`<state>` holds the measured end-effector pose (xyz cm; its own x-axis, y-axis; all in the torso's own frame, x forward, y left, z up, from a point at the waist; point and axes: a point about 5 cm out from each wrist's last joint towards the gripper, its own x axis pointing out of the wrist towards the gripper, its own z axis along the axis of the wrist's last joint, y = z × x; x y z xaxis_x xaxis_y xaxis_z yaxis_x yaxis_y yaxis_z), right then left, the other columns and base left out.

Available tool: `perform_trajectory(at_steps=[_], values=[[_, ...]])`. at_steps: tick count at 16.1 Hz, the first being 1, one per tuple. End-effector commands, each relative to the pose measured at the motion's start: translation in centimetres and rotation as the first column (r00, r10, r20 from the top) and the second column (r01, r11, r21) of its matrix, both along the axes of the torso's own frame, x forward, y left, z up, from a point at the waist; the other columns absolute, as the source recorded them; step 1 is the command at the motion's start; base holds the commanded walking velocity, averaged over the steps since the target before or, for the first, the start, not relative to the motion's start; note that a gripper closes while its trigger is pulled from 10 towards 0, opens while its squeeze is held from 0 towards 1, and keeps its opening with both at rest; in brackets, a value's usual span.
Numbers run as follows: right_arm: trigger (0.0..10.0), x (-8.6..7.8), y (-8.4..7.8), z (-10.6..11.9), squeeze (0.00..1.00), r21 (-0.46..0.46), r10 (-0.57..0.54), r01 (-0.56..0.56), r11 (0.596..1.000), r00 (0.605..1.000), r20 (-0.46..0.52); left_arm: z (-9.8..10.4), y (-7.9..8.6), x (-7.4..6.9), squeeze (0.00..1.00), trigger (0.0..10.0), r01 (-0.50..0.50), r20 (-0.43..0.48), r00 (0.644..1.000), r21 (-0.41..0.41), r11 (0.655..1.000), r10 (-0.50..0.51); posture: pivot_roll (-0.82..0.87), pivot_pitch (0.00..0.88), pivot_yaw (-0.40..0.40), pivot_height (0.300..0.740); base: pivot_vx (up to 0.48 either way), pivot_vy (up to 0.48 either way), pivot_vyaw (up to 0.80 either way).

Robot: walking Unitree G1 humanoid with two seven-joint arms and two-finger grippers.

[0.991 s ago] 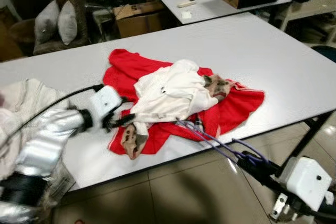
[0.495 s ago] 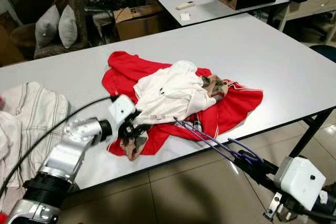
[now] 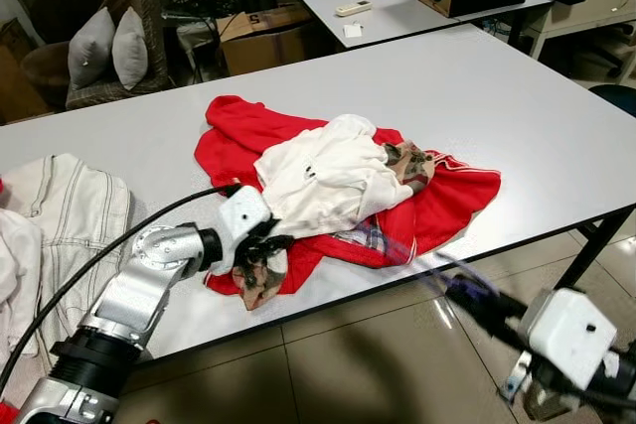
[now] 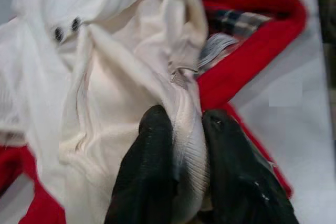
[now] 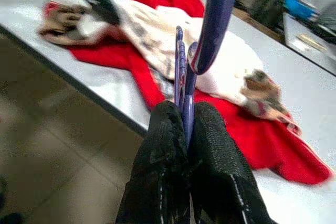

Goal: Hang hanger

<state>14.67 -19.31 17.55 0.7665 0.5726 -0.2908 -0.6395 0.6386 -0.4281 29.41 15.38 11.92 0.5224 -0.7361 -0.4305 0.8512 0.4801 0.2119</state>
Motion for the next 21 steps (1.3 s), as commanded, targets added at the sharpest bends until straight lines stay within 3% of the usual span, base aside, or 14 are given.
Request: perform_trajectory(at_steps=[1, 6, 8, 10, 12, 16, 20, 21], values=[[10.0, 0.1, -0.3, 0.2, 0.00, -0.013, -0.021, 0.021, 1.000, 0.999, 0.025, 0.3, -0.1, -0.4, 0.00, 0.0, 0.040, 0.016, 0.999, 0.005, 0.999, -0.040, -0.07, 0.000, 0.143, 0.740, 0.000, 0.000, 0.00], [10.0, -0.1, -0.5, 0.3, 0.00, -0.016, -0.041, 0.042, 0.999, 0.999, 0.036, 3.8, -0.7, 1.6, 0.00, 0.0, 0.006, 0.179, 0.984, -0.044, 0.999, 0.002, -0.09, 0.000, 0.151, 0.740, 0.000, 0.000, 0.00], [10.0, -0.3, -0.6, 0.2, 0.00, -0.014, -0.039, 0.040, 0.999, 0.999, 0.030, 5.6, -0.4, 3.0, 0.00, 0.0, -0.077, 0.258, 0.961, -0.094, 0.993, 0.100, -0.09, 0.000, 0.152, 0.740, 0.000, 0.000, 0.00], [10.0, -0.5, -0.6, 0.0, 0.00, -0.013, -0.039, 0.039, 0.999, 0.999, 0.022, 7.0, -0.2, 4.1, 0.00, 0.0, -0.144, 0.293, 0.937, -0.170, 0.975, 0.190, -0.09, 0.000, 0.153, 0.740, 0.000, 0.000, 0.00], [10.0, -0.5, -0.4, -0.1, 0.00, -0.011, -0.036, 0.036, 0.999, 0.999, 0.019, 7.6, -0.3, 4.3, 0.00, 0.0, -0.147, 0.293, 0.934, -0.214, 0.966, 0.207, -0.09, 0.000, 0.155, 0.740, 0.000, 0.000, 0.00], [10.0, -0.6, -0.7, -0.1, 0.00, -0.015, -0.043, 0.043, 0.999, 0.999, 0.016, 7.4, 0.5, 4.1, 0.00, 0.0, -0.134, 0.321, 0.931, -0.139, 0.981, 0.173, -0.08, 0.000, 0.156, 0.740, 0.000, 0.000, 0.00], [10.0, -0.7, -1.5, 0.1, 0.00, -0.036, -0.062, 0.062, 0.997, 0.998, 0.021, 8.0, 0.6, 3.6, 0.00, 0.0, 0.012, 0.328, 0.945, -0.068, 0.998, 0.011, -0.08, 0.000, 0.156, 0.740, 0.000, 0.000, 0.00], [10.0, -0.8, -1.8, 0.2, 0.00, -0.044, -0.069, 0.070, 0.997, 0.997, 0.024, 7.9, -0.3, 2.9, 0.00, 0.0, 0.102, 0.287, 0.954, -0.052, 0.993, -0.082, -0.08, 0.000, 0.158, 0.740, 0.000, 0.000, 0.00]])
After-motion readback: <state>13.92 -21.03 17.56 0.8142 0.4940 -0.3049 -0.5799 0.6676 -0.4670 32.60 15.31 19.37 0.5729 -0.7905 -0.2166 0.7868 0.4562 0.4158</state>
